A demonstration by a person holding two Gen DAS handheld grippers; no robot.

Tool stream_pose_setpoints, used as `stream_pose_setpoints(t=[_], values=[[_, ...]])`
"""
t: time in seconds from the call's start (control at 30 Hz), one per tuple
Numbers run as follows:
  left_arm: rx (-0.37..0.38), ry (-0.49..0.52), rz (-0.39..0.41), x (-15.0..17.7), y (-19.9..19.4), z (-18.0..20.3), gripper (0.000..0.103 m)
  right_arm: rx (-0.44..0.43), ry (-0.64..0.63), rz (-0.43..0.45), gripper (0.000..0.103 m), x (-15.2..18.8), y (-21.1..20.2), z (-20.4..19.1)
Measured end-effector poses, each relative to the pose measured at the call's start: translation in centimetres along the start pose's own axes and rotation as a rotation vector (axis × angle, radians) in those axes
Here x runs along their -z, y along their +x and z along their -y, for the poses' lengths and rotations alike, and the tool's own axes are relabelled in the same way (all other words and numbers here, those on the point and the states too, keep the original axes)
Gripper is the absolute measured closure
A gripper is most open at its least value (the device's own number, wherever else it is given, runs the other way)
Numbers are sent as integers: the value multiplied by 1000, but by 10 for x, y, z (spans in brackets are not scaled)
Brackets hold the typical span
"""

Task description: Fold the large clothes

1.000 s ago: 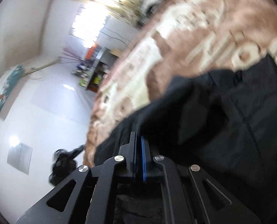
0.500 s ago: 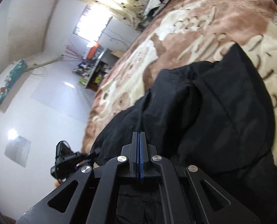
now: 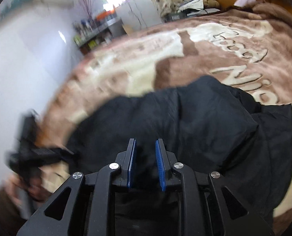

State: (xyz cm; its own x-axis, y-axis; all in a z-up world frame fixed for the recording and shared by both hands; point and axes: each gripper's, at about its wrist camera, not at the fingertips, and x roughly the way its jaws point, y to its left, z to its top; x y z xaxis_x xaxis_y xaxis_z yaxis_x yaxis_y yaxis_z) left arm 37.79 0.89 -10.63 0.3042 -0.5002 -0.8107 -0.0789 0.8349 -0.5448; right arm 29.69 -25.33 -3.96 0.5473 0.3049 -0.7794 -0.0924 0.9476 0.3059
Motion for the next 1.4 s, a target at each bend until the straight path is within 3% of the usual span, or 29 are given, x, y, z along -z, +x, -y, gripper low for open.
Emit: stream_pose_setpoints(t=[0.13, 0.23, 0.43, 0.53, 0.6, 0.63, 0.67, 0.7, 0.77, 0.8, 0.9, 0.97, 1.03, 1.13, 1.23, 1.3, 1.4], values=[[39, -45, -25, -1, 4, -13, 75, 66, -19, -75, 82, 18, 19, 10], [44, -39, -32, 0, 11, -16, 72, 75, -12, -78, 83, 25, 24, 18], [-18, 40, -27, 3, 19, -8, 70, 130, -70, -90, 83, 33, 39, 9], [-89, 133, -19, 8, 15, 6, 68, 124, -61, -115, 83, 29, 35, 10], [-119, 189, 28, 13, -1, 18, 68, 133, -65, -98, 82, 22, 21, 7], [-128, 220, 51, 17, -10, 23, 67, 153, -77, -36, 82, 19, 5, 5], [-159, 262, 86, 20, -23, 32, 63, 160, -95, 13, 79, 17, -7, 2], [-174, 292, 120, 22, -32, 39, 59, 157, -112, 62, 69, 14, -21, 0], [-184, 340, 169, 23, -46, 54, 51, 152, -119, 102, 55, 6, -38, -2], [-182, 351, 177, 22, -48, 60, 49, 167, -121, 112, 55, 2, -43, -2], [-198, 396, 210, 22, -50, 81, 44, 218, -134, 98, 55, -2, -41, 1], [-268, 425, 212, 22, -42, 91, 44, 271, -159, 77, 55, 1, -34, 3], [-304, 392, 202, 23, -44, 87, 44, 256, -168, 52, 55, 7, -28, 7], [-173, 375, 247, 35, -71, 78, 44, 219, -128, 32, 55, 16, -23, 18], [-283, 363, 318, 39, -89, 73, 44, 221, -161, 53, 55, 12, -22, 12], [-284, 402, 356, 35, -94, 78, 44, 210, -182, 59, 55, 10, -21, 5], [-317, 444, 327, 29, -74, 90, 43, 194, -151, 36, 55, 9, -12, 2]])
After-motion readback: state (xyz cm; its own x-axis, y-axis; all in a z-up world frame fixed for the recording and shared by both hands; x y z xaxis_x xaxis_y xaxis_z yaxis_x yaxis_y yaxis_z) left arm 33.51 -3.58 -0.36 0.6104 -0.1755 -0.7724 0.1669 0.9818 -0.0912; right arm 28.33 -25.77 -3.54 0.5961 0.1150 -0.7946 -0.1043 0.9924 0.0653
